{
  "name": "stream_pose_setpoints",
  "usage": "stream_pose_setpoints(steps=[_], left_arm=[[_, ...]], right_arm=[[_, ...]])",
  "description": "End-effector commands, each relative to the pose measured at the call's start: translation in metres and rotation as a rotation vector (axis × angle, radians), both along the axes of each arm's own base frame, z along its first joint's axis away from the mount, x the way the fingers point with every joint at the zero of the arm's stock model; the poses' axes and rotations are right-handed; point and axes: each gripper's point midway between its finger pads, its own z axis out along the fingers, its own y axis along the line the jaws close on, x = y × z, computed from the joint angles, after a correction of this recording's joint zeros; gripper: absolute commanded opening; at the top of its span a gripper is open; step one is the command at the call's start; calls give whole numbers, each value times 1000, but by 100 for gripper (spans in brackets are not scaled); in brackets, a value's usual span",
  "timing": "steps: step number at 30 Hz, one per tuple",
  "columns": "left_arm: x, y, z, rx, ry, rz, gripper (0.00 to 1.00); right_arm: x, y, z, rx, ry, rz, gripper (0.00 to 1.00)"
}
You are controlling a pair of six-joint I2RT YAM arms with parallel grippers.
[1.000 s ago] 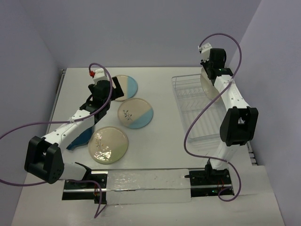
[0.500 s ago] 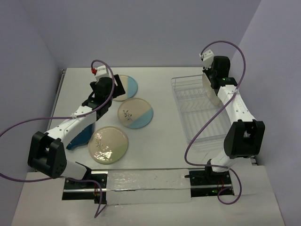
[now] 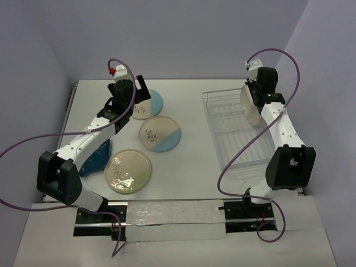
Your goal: Load the plates into the dish rack
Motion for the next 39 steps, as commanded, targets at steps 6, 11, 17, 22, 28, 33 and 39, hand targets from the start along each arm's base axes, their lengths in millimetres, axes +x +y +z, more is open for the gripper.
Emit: stream_pose_setpoints(steps=[6, 11, 17, 22, 28, 33, 39], left_arm=[[22, -4, 45, -81, -110, -72, 99], [17, 3, 39, -94, -115, -91, 99], [15, 11, 32, -107, -108, -98, 99], [17, 14, 30, -112, -103, -103, 99], [19, 19, 24, -114, -94, -101, 99], [18, 19, 23, -119, -91, -111, 99], [17, 20, 24, -122, -92, -112, 99]], right_arm=[[-37, 16, -55, 241, 27, -116, 14], [-51, 19, -72, 240, 52, -116, 18], [-77, 24, -104, 234, 116, -149, 1], [-87, 33, -121, 218, 158, -164, 0], [-93, 31, -133, 188, 199, -206, 3], [-94, 30, -118, 162, 179, -229, 27], [-88, 39, -80, 204, 74, -182, 76]])
